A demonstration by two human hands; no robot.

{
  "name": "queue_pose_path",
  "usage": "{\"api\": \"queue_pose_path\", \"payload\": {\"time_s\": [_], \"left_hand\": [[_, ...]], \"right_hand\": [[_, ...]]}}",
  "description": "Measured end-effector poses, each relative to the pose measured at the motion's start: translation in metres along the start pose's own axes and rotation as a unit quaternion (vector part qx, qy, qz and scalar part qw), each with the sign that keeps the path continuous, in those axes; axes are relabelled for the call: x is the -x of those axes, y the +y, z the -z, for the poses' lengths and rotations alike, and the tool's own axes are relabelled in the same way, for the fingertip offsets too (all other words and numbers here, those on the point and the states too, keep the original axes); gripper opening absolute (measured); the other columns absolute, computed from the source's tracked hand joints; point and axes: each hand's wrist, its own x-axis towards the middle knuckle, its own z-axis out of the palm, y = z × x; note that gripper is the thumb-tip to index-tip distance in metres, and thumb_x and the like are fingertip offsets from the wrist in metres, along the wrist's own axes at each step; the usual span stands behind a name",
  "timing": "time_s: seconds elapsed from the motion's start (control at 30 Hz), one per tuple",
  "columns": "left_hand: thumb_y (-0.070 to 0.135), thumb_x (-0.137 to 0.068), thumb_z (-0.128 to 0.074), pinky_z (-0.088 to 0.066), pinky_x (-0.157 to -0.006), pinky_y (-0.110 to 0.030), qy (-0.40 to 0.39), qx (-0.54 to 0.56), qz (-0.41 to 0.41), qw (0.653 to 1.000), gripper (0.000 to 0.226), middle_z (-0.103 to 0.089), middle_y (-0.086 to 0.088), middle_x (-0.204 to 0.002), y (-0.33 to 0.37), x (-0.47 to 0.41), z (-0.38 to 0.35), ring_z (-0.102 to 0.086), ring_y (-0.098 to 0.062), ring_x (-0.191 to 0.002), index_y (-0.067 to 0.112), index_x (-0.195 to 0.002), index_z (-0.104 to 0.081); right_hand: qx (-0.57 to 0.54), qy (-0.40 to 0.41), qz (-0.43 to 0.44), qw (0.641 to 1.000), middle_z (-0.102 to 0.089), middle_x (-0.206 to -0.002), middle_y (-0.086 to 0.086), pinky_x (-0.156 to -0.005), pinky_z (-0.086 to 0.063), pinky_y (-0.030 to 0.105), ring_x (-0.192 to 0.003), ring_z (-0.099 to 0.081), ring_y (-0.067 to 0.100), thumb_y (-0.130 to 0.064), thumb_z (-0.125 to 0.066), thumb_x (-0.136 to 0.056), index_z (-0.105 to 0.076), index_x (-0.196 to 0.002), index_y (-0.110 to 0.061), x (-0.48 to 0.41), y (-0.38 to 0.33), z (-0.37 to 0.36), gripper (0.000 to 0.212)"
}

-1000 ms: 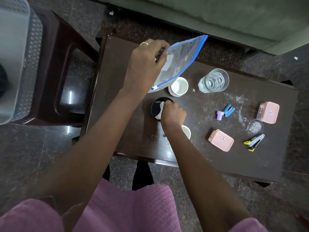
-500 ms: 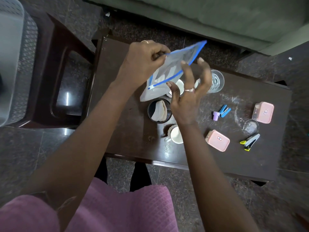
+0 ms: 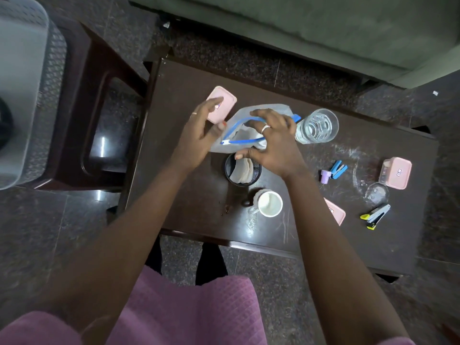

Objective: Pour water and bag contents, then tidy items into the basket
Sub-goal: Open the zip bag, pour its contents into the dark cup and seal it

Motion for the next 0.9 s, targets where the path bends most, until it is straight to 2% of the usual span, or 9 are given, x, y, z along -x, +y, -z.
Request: {"api": "queue_pose_path", "payload": {"time_s": [0.07, 0.13, 0.27, 0.37, 0.53, 0.63, 0.7, 0.8, 0.9], "left_hand": [[0.048, -0.077, -0.065, -0.033, -0.107, -0.019, -0.016, -0.050, -0.046, 0.998, 0.070, -0.047, 0.004, -0.132, -0.012, 0.015, -0.002, -0.044, -0.009, -0.125, 0.010, -0.133, -0.046], [0.041, -0.069, -0.077, -0.032, -0.106, -0.012, 0.005, -0.080, -0.080, 0.994, 0.071, -0.051, 0.007, -0.127, -0.018, 0.022, -0.009, -0.045, -0.002, -0.122, 0.010, -0.128, -0.052], [0.021, -0.073, -0.078, -0.047, -0.096, -0.024, 0.095, -0.102, -0.141, 0.980, 0.043, -0.068, -0.008, -0.111, -0.015, 0.014, -0.020, -0.058, -0.010, -0.105, 0.003, -0.111, -0.067], [0.008, -0.081, -0.068, -0.050, -0.086, -0.029, 0.148, -0.124, -0.177, 0.965, 0.020, -0.073, -0.015, -0.098, -0.007, 0.005, -0.024, -0.060, -0.013, -0.094, 0.000, -0.099, -0.071], [0.020, -0.085, -0.059, -0.045, -0.076, -0.027, 0.122, -0.122, -0.171, 0.970, 0.025, -0.073, -0.013, -0.090, 0.009, -0.010, -0.023, -0.057, -0.014, -0.087, 0.000, -0.094, -0.070], [0.034, -0.083, -0.060, -0.043, -0.072, -0.018, 0.113, -0.057, -0.109, 0.986, 0.031, -0.067, 0.009, -0.093, 0.013, -0.017, -0.021, -0.059, -0.008, -0.086, 0.009, -0.100, -0.065], [0.042, -0.077, -0.067, -0.045, -0.079, -0.014, 0.087, -0.019, -0.050, 0.995, 0.041, -0.061, 0.019, -0.100, 0.009, -0.018, -0.020, -0.060, -0.001, -0.093, 0.017, -0.108, -0.059], [0.041, -0.078, -0.070, -0.048, -0.083, -0.032, 0.051, -0.121, -0.014, 0.991, 0.047, -0.067, 0.002, -0.111, -0.009, -0.014, -0.019, -0.061, -0.019, -0.103, 0.016, -0.116, -0.058], [0.023, -0.089, -0.061, -0.042, -0.070, -0.033, 0.086, -0.155, -0.008, 0.984, 0.027, -0.067, -0.020, -0.096, -0.023, -0.010, -0.018, -0.061, -0.034, -0.088, -0.002, -0.100, -0.063]], "right_hand": [[0.000, 0.020, -0.006, 1.000, -0.051, -0.133, 0.005, -0.107, -0.021, 0.056, -0.128, -0.042, 0.024, -0.071, -0.062, -0.058, -0.062, -0.115, -0.017, 0.004, 0.003, -0.003, 0.079], [0.004, 0.031, -0.011, 0.999, -0.051, -0.131, 0.006, -0.106, -0.022, 0.056, -0.126, -0.043, 0.026, -0.064, -0.067, -0.059, -0.061, -0.114, -0.016, 0.006, 0.006, -0.006, 0.074], [0.013, 0.097, 0.001, 0.995, -0.060, -0.122, 0.008, -0.100, -0.025, 0.059, -0.119, -0.052, 0.031, -0.035, -0.073, -0.072, -0.069, -0.093, -0.012, 0.006, 0.005, -0.007, 0.031], [0.015, 0.146, 0.021, 0.989, -0.063, -0.118, 0.009, -0.097, -0.029, 0.059, -0.115, -0.055, 0.033, -0.029, -0.071, -0.076, -0.072, -0.083, -0.011, 0.004, 0.001, -0.003, 0.019], [-0.027, 0.206, 0.052, 0.977, -0.067, -0.110, 0.013, -0.092, -0.039, 0.051, -0.103, -0.061, 0.033, -0.023, -0.071, -0.079, -0.070, -0.085, -0.003, -0.003, -0.013, 0.004, 0.021], [-0.102, 0.248, 0.018, 0.963, -0.069, -0.095, 0.016, -0.083, -0.047, 0.043, -0.089, -0.065, 0.034, -0.011, -0.070, -0.078, -0.070, -0.082, 0.002, -0.005, -0.020, 0.007, 0.014], [-0.200, 0.275, -0.049, 0.939, -0.067, -0.090, 0.011, -0.080, -0.048, 0.034, -0.085, -0.064, 0.027, -0.008, -0.069, -0.078, -0.069, -0.082, 0.003, -0.006, -0.021, 0.012, 0.012], [-0.301, 0.283, -0.111, 0.904, -0.062, -0.090, 0.001, -0.078, -0.047, 0.021, -0.083, -0.059, 0.010, -0.008, -0.069, -0.078, -0.069, -0.083, -0.003, -0.009, -0.018, 0.018, 0.007], [-0.373, 0.268, -0.135, 0.878, -0.064, -0.087, 0.000, -0.077, -0.047, 0.026, -0.082, -0.058, 0.008, -0.009, -0.068, -0.077, -0.065, -0.073, -0.014, -0.010, -0.016, 0.024, 0.007]]}}
